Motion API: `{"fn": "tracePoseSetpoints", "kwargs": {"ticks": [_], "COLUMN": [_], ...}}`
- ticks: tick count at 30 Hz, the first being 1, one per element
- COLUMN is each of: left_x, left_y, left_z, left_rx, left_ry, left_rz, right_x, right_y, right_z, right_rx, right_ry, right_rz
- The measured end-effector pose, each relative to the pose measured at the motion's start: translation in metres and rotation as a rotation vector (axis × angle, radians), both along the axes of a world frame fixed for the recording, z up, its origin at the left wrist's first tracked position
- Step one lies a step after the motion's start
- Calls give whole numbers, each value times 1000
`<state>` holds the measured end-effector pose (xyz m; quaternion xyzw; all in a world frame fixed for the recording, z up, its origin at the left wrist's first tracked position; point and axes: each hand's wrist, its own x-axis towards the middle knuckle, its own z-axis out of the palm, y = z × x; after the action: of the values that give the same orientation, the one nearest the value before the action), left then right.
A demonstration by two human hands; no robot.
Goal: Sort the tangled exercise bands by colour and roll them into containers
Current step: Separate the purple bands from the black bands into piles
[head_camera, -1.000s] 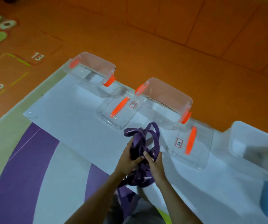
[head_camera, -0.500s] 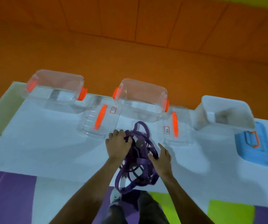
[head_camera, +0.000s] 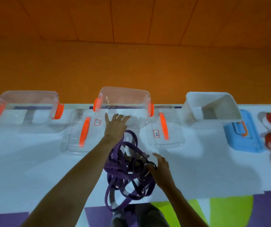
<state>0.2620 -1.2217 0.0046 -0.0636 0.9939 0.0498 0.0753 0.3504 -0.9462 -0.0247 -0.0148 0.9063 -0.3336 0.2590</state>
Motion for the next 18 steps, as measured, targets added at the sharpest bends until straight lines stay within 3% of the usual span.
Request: {"fn": "tracePoseSetpoints", "kwargs": {"ticks": [9,18], "left_x": [0,44], "left_y": [20,67], "left_z": [7,24], "left_rx": [-10,-42], "left_ry": [43,164], "left_rz": [-46,-163], "right_x": [-3,6], "right_y": [14,62], "right_z": [11,42], "right_rx": [-23,162], "right_ry": [16,190], "right_rz": [-26,67]}}
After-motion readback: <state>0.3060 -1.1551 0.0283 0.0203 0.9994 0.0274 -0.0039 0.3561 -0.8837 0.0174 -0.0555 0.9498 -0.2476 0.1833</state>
